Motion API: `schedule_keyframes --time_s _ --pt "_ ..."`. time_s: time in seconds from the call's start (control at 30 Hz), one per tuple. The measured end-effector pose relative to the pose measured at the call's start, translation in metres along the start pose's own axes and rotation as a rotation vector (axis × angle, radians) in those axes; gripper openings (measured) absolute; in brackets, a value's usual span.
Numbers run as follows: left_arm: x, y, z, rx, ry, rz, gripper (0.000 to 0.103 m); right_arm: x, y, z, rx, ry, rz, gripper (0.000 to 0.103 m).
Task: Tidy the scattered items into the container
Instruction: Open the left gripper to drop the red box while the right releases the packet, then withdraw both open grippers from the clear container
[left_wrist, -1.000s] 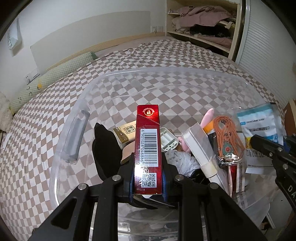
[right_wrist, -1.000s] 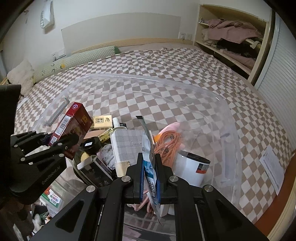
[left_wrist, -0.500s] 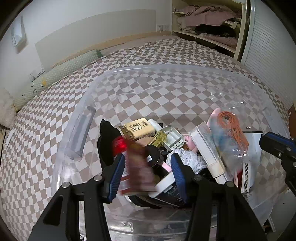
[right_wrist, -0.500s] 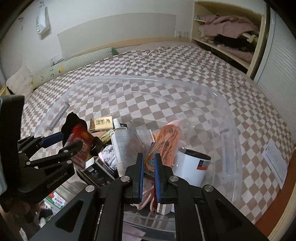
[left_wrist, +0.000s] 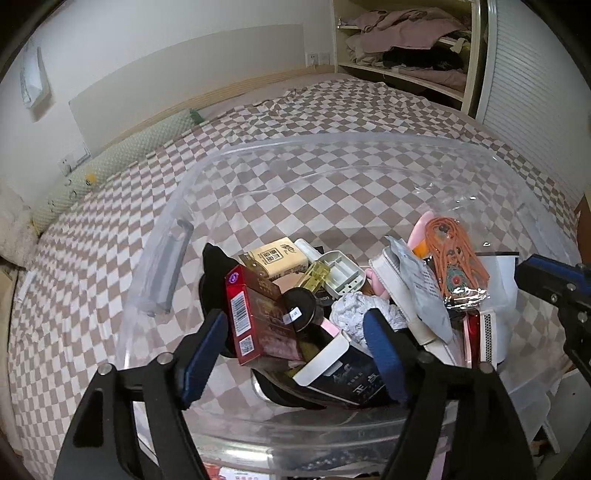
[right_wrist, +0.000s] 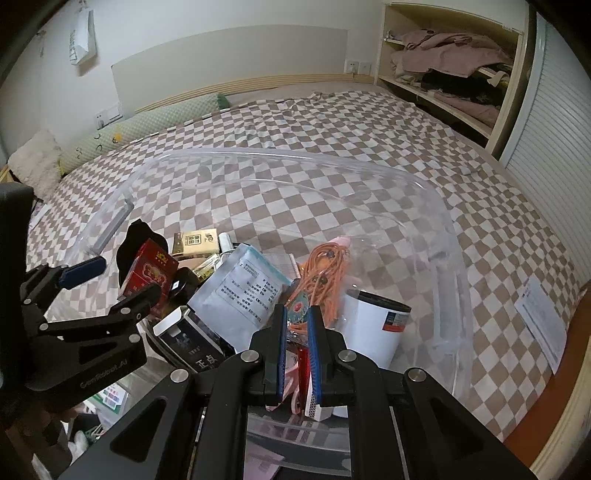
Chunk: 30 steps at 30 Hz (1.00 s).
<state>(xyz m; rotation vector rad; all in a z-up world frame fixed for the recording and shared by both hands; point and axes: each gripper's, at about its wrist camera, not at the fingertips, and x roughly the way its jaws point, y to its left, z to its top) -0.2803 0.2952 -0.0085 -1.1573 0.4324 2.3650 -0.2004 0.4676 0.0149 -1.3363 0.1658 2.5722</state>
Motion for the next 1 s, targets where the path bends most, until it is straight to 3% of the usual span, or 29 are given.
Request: schedule_keyframes --time_s 0.1,0.13,0.17,0.23,0.37,0.5,1.0 --pt "-0.004 0.000 -0.002 0.012 -0.006 -0.002 0.088 0.000 -0.003 -0.002 0.008 -0.004 -0.018 0.013" --pt "-0.006 0.000 -0.002 0.016 -0.008 -0.003 0.090 0.000 -0.003 -0.002 0.011 -0.006 -0.025 0.028" --pt "-0.007 0.000 -0.003 0.020 -0.010 -0.004 0.091 -0.001 -0.004 -0.003 0.014 -0.011 -0.031 0.068" --pt "-0.010 0.000 -0.004 0.028 -0.014 -0.006 0.094 -0.004 -0.006 -0.004 0.019 -0.038 -0.060 0.103" --pt "-0.015 0.000 -0.007 0.044 -0.022 -0.009 0.100 -0.014 -0.003 -0.004 -0.009 -0.095 -0.128 0.103" --pt "-0.020 0.004 -0.008 0.026 -0.025 -0.034 0.103 -0.014 -0.002 -0.006 -0.025 -0.093 -0.148 0.103" --pt "-0.040 0.009 -0.016 -0.014 -0.028 -0.020 0.103 -0.025 -0.012 -0.011 0.040 -0.115 -0.132 0.103"
